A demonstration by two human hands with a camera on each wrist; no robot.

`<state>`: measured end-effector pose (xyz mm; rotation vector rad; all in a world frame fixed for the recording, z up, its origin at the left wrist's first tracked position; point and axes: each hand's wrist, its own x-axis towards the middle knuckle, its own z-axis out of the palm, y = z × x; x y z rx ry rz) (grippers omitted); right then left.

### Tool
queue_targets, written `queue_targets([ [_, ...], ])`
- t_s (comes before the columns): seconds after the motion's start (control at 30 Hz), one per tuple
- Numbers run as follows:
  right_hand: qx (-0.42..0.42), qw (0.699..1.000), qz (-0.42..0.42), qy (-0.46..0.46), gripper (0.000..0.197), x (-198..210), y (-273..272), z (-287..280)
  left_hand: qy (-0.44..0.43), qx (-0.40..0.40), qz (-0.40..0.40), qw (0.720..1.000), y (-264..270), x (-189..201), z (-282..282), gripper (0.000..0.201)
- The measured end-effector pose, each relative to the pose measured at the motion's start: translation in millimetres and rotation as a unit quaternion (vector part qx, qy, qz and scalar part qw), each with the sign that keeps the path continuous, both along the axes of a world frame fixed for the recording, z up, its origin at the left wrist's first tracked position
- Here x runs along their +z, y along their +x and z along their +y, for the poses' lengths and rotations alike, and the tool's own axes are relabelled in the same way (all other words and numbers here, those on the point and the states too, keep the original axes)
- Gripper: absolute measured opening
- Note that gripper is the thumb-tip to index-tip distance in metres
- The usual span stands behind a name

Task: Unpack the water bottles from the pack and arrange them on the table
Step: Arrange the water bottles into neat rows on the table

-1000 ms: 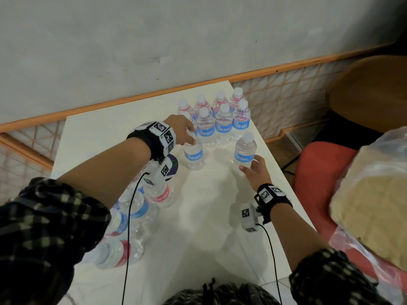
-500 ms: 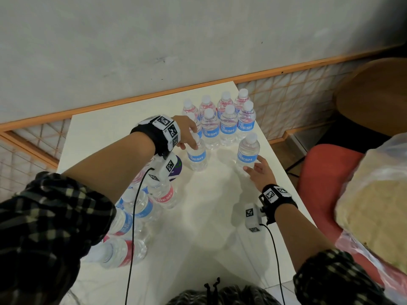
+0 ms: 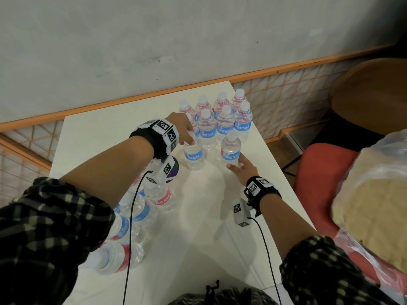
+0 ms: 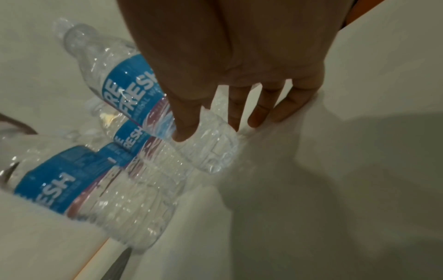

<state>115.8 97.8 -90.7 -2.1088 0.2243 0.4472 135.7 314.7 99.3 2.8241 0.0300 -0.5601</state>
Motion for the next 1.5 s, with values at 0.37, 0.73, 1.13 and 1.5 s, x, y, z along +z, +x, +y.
queue_targets([
  [0.37, 0.004, 1.000, 0.001, 0.029, 0.067, -5, 10, 40, 0.027, -0.026, -0.028, 0.999, 8, -6, 4, 0.039],
  [0.73, -0.004, 1.000, 0.002, -0.005, 0.067, -6, 14, 53, 0.041, -0.052, -0.035, 0.997, 14, -9, 5, 0.024],
  [1.13, -0.044, 0.998, 0.005, -0.034, 0.066, -4, 18, 61, 0.039, -0.043, -0.038, 0.998, 9, -9, 5, 0.019],
  [1.5, -0.080, 0.996, 0.011, -0.044, 0.065, -2, 16, 71, 0.040, -0.021, -0.037, 0.998, 7, -9, 3, 0.038],
])
